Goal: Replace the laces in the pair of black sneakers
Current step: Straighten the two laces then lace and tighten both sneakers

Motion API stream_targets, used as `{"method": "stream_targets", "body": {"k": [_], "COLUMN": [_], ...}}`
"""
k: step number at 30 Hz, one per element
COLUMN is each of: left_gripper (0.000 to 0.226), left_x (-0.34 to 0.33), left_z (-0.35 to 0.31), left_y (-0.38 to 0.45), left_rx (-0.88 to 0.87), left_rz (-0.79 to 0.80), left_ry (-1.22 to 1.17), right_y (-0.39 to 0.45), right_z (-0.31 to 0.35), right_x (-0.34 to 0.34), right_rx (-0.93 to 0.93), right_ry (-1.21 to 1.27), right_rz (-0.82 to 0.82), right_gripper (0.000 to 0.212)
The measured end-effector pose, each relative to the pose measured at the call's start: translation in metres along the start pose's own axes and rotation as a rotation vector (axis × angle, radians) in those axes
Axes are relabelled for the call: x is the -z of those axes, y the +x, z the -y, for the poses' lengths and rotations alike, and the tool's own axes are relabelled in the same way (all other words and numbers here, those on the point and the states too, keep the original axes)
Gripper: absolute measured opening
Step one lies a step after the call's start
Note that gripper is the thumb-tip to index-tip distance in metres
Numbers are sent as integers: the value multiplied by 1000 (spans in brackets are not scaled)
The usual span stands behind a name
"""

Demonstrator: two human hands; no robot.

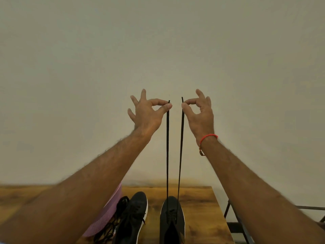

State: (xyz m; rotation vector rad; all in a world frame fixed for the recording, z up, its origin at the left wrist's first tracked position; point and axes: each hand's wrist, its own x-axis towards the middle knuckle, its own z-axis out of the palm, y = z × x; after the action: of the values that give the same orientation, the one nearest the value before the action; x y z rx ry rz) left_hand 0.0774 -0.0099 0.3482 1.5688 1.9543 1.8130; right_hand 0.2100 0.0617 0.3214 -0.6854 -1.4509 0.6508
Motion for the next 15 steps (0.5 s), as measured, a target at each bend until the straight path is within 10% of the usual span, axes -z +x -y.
{"method": "stream_targets", "body": {"k": [15], "left_gripper": [7], "left_x": [-2], "left_z": [32], "left_y": [0], "left_rx": [-44], "left_rz": [36], "left_ry": [-138], "right_y": [-10], "right_z": [-25], "right_x": [2], "right_rx": [-69], "right_ry": [154], "right_rz": [113], "right_gripper": [6]}}
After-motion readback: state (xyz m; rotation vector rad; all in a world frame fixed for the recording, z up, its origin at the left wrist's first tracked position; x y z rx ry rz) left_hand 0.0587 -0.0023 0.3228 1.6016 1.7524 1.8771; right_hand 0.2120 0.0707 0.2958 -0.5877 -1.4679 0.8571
